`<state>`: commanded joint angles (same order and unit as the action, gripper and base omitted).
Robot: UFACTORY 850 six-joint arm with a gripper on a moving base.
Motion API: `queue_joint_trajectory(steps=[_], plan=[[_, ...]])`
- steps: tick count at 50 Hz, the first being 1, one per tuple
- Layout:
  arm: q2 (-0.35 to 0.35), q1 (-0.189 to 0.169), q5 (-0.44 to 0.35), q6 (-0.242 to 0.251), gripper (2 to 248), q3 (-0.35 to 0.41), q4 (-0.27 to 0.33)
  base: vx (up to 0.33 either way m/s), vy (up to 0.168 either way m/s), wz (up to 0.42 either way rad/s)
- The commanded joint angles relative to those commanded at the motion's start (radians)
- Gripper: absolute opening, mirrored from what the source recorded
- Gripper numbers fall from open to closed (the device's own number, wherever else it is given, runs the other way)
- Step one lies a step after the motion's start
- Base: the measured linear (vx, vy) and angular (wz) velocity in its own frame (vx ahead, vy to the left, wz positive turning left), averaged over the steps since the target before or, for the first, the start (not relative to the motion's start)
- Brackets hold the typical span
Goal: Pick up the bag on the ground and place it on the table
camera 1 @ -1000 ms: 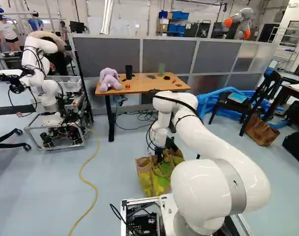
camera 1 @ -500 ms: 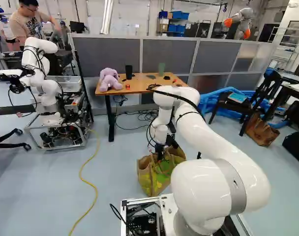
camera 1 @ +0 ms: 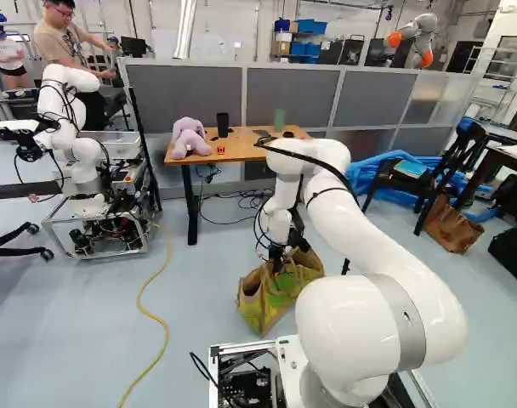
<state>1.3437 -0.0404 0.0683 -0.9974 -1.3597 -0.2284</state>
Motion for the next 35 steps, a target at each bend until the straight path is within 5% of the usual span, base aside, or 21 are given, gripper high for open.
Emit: queue_joint_trajectory(steps=[35], plan=[[-0.135,0.000,0.000,0.000,34,0.113,0.000,0.000,0.000,0.000]])
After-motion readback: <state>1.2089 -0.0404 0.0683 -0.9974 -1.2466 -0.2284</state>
